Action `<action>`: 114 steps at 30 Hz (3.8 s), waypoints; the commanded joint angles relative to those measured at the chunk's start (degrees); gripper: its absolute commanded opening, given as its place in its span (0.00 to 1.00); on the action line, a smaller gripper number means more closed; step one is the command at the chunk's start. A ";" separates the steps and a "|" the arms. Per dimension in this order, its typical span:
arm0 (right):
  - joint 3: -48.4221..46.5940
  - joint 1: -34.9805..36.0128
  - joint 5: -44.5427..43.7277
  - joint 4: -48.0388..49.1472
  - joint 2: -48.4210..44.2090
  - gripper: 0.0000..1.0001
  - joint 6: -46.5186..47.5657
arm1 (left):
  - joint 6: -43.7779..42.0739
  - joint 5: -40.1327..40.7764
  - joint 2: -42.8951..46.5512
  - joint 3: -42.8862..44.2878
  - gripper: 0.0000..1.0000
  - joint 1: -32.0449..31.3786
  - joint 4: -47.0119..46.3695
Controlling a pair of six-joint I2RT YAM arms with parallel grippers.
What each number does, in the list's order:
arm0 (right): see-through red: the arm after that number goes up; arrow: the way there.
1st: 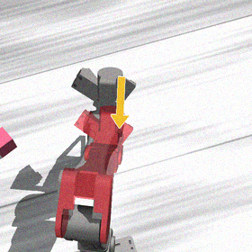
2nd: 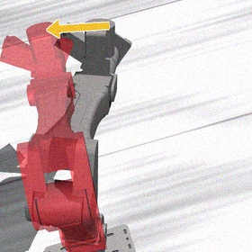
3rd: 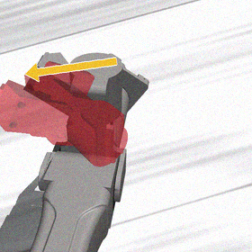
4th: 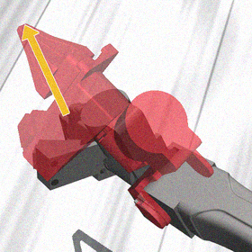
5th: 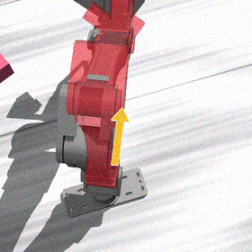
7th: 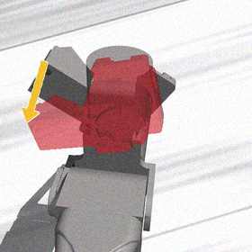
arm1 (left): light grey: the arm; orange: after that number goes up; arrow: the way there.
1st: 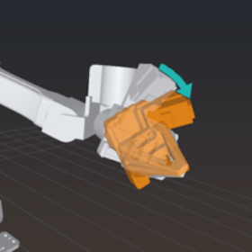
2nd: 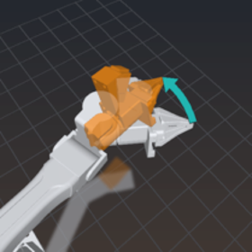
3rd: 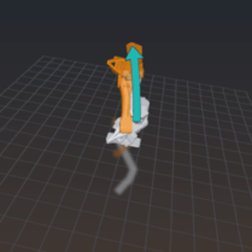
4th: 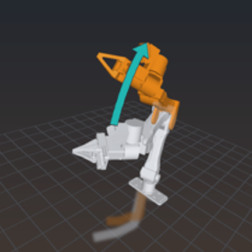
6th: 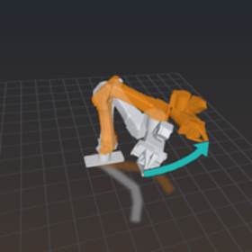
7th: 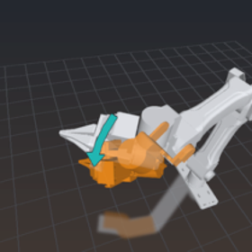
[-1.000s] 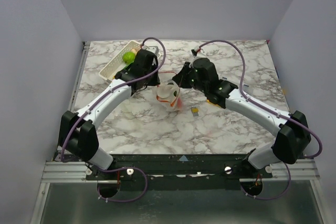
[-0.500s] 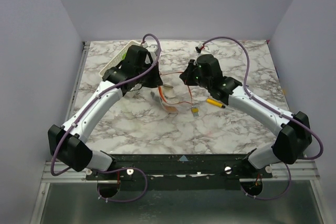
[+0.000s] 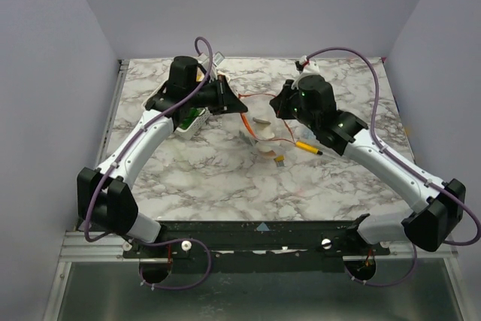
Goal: Place the food in the zip-top bag and seal the zipper
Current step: Adjust the zipper food storage bag at the center of the board, then pick up the fake vegetable from the bin.
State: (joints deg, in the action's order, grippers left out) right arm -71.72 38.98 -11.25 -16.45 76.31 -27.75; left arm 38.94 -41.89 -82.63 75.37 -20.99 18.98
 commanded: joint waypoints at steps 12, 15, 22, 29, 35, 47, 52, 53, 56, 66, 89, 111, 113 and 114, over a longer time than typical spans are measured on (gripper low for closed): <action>-9.71 -1.04 -9.72 -1.33 10.02 0.01 4.92 | -3.49 1.47 -8.98 15.57 0.25 1.12 7.62; -13.64 -3.30 -9.30 -2.49 12.33 0.01 6.46 | -6.47 5.49 -8.94 18.51 0.46 1.28 10.55; -20.39 -7.17 -6.95 -2.56 18.18 0.01 10.18 | -11.73 7.94 -5.18 18.10 0.68 5.88 12.67; -23.26 -7.43 -6.93 -1.23 23.98 0.01 12.77 | -17.04 19.95 -6.84 18.95 0.87 9.83 17.77; -20.13 -7.78 -3.52 1.33 24.33 0.01 13.28 | -29.30 40.10 -17.68 26.02 0.87 9.70 19.14; -17.52 -8.92 0.62 3.75 22.84 0.01 12.58 | -41.72 49.59 -37.91 41.11 0.90 7.31 22.73; -17.19 -9.27 0.96 4.21 22.85 0.01 12.46 | -42.51 51.21 -42.99 44.45 0.87 6.60 26.04; -17.12 -9.27 1.04 4.31 22.91 0.01 12.48 | -42.64 51.88 -43.77 45.30 0.86 6.56 26.85; -16.91 -9.36 1.31 4.41 22.92 0.01 12.31 | -43.11 52.94 -45.41 46.69 0.81 6.49 28.94; -17.11 -9.38 2.15 4.58 22.94 0.01 11.96 | -47.35 60.99 -46.70 47.30 0.53 6.40 30.67; -17.13 -9.44 3.07 4.49 23.93 0.01 11.58 | -42.13 59.72 -39.34 45.51 0.86 7.55 28.63; -17.38 -9.45 3.68 3.97 23.71 0.01 11.41 | -15.39 35.37 -52.50 55.35 0.46 9.89 31.38; -17.45 -9.40 3.86 3.98 23.87 0.01 11.38 | -14.16 34.35 -53.93 56.25 0.51 10.17 31.81; -17.45 -9.43 3.94 3.97 23.83 0.01 11.36 | -13.75 33.83 -54.54 56.33 0.53 10.25 31.82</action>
State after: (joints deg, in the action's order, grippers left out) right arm -89.19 29.95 -8.62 -13.08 100.82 -16.01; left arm 20.91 -3.90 -135.22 129.84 -11.31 49.67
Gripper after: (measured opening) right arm 0.008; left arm 0.495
